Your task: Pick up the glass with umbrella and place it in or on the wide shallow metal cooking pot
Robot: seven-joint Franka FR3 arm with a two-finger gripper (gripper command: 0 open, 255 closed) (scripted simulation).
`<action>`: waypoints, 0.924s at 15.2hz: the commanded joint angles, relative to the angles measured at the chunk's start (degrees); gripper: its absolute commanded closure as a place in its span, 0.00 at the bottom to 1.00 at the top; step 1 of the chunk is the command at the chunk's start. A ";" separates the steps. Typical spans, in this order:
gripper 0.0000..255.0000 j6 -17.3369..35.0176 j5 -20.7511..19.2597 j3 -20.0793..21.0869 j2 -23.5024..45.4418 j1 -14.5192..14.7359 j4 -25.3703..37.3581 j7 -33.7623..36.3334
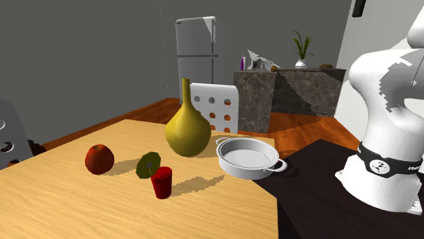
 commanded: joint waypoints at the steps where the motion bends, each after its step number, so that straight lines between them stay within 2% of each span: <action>1: 0.00 0.00 0.00 0.00 0.00 0.00 0.00 0.00; 7: 0.00 10.48 -3.97 -5.58 3.81 -2.05 -5.14 -5.50; 14: 0.00 23.34 -7.37 -12.26 12.35 -4.20 -7.53 -11.68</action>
